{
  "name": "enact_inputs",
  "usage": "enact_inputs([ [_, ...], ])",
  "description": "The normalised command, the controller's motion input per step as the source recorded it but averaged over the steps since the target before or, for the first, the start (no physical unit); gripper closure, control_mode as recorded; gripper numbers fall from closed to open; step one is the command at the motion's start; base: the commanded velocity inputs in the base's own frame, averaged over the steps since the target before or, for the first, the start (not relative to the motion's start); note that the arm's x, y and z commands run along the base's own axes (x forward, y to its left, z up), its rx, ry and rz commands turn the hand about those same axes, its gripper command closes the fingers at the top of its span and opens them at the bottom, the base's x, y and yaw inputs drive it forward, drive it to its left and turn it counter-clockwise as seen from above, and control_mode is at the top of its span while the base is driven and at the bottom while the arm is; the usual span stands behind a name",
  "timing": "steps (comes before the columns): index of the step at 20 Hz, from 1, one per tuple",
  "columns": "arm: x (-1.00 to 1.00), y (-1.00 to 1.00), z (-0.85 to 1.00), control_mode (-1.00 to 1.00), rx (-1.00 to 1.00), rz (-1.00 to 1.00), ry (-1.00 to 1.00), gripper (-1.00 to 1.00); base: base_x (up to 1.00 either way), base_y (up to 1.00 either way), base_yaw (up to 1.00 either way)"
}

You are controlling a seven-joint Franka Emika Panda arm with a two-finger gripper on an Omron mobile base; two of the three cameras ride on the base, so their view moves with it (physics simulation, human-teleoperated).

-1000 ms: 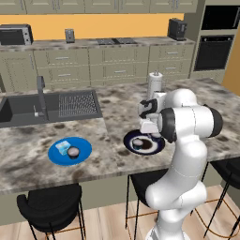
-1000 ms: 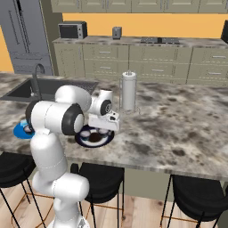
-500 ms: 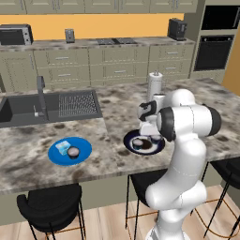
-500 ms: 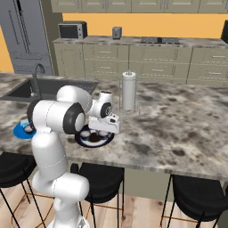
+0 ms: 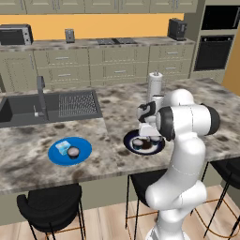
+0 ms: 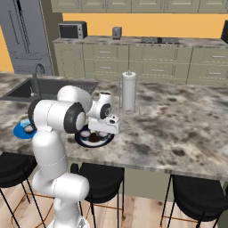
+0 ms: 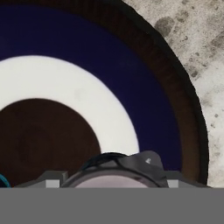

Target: Place two yogurt containers on each plate.

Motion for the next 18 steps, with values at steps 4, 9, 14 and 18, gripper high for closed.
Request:
enact_inputs([
  [4, 0.00, 0.00, 0.00, -1.00, 0.00, 0.00, 0.00, -1.00, 0.00, 0.00, 0.00],
  [9, 0.00, 0.00, 0.10, -1.00, 0.00, 0.00, 0.00, -1.00, 0.00, 0.00, 0.00],
  [14, -0.11, 0.00, 0.43, -1.00, 0.00, 0.00, 0.00, -1.00, 0.00, 0.00, 0.00],
  [18, -0.51, 0.00, 0.61, -1.00, 0.00, 0.00, -0.01, -1.00, 0.00, 0.00, 0.00],
])
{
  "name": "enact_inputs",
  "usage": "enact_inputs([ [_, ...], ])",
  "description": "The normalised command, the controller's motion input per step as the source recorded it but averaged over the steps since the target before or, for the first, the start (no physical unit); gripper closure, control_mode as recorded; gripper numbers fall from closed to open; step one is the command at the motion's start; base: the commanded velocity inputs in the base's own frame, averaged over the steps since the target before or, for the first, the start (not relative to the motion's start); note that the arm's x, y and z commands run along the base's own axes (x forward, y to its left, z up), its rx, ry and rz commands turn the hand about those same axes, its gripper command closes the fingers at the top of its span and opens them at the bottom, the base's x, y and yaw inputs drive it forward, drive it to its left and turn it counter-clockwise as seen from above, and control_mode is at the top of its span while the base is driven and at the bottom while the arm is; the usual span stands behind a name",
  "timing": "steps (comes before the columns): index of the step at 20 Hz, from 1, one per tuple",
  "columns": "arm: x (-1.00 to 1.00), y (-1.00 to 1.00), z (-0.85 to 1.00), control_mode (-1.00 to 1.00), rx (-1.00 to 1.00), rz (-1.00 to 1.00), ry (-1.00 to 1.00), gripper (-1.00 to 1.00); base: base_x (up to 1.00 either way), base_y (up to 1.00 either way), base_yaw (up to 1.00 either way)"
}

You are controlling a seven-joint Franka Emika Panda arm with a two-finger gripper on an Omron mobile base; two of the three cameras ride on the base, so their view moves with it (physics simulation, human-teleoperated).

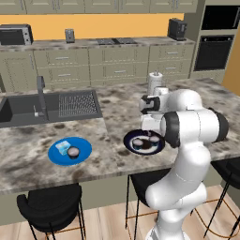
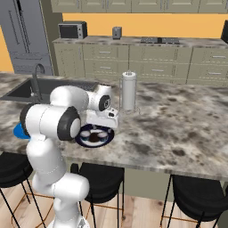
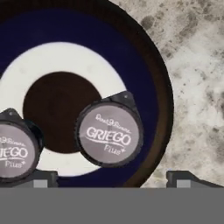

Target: Place two yogurt containers on each plate.

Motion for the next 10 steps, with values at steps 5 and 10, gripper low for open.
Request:
enact_inputs([
  [5, -0.88, 0.10, 0.69, -1.00, 0.00, 0.00, -0.04, -1.00, 0.00, 0.00, 0.00],
  [10, -0.97, 0.26, 0.58, -1.00, -0.01, 0.02, -0.06, -1.00, 0.00, 0.00, 0.00],
])
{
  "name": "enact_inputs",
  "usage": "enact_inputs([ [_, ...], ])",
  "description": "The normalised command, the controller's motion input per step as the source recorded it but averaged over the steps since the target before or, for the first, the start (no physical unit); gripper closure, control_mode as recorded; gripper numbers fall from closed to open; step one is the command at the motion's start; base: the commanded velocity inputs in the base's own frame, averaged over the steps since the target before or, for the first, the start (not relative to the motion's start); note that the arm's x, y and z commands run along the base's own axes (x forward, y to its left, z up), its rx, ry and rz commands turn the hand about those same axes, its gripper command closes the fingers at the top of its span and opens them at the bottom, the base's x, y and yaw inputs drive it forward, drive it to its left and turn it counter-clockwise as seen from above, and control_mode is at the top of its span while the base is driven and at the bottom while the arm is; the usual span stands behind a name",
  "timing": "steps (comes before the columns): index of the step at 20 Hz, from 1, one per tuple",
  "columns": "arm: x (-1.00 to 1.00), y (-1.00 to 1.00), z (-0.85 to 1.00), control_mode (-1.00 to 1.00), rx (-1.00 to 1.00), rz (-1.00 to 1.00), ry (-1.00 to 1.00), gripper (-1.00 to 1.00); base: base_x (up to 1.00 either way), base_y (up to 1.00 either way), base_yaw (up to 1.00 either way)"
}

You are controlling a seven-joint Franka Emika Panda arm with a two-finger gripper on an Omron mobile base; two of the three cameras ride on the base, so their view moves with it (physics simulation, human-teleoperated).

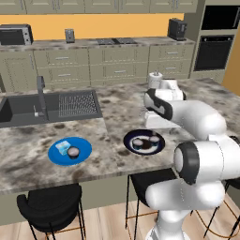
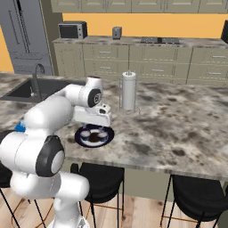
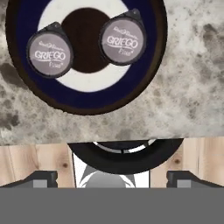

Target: Place two yogurt containers on each plate.

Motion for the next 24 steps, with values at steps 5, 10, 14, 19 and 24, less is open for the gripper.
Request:
enact_inputs([
  [5, -0.70, 0.24, 0.69, -1.00, 0.00, 0.03, -0.07, -1.00, 0.00, 0.00, 0.00],
  [10, -0.60, 0.20, 0.74, -1.00, 0.00, 0.06, -0.05, -1.00, 0.00, 0.00, 0.00],
  [14, -0.68, 0.04, 0.64, -1.00, 0.00, 0.04, -0.10, -1.00, 0.00, 0.00, 0.00],
  [19, -0.73, 0.00, 0.55, -1.00, 0.00, 0.00, -0.19, -1.00, 0.00, 0.00, 0.00],
  [24, -0.55, 0.00, 0.30, -1.00, 0.00, 0.00, -0.22, -1.00, 0.00, 0.00, 0.00],
])
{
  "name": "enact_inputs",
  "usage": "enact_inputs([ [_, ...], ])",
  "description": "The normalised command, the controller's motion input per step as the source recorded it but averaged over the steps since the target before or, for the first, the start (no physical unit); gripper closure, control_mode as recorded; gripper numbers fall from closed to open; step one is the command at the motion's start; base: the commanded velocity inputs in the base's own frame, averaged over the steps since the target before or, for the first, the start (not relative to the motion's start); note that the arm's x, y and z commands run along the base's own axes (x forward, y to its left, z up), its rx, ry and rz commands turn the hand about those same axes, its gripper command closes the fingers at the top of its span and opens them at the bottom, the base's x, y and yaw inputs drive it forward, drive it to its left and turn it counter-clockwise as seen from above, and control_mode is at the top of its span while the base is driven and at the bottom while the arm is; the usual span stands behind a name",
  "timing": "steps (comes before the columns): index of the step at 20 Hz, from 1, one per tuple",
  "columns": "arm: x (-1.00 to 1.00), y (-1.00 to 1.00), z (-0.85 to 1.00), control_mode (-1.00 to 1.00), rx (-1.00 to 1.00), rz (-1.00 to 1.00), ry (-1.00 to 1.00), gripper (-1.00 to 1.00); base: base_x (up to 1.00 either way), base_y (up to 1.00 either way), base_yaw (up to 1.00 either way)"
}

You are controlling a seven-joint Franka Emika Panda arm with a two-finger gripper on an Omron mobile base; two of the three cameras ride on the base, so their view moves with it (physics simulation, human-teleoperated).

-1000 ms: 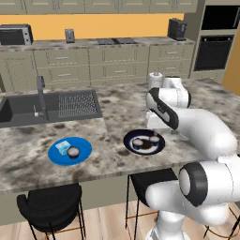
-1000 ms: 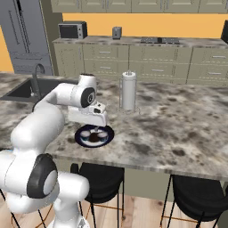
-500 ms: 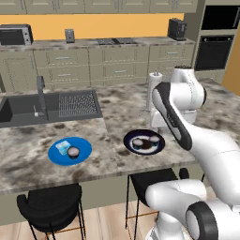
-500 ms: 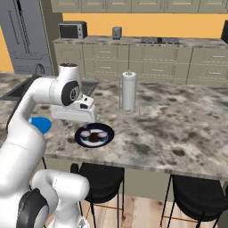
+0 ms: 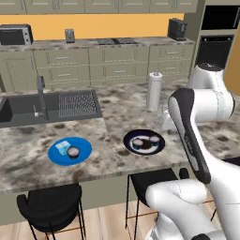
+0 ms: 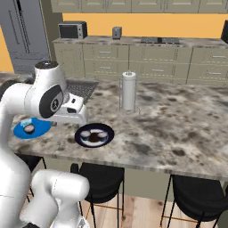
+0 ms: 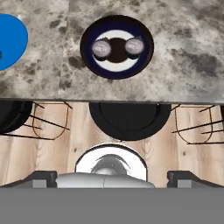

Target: Place two yogurt containers on each plate.

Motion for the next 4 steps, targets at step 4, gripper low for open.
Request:
enact_inputs([
  [4, -0.42, 0.00, 0.22, -1.00, 0.00, 0.00, -0.22, -1.00, 0.00, 0.00, 0.00],
])
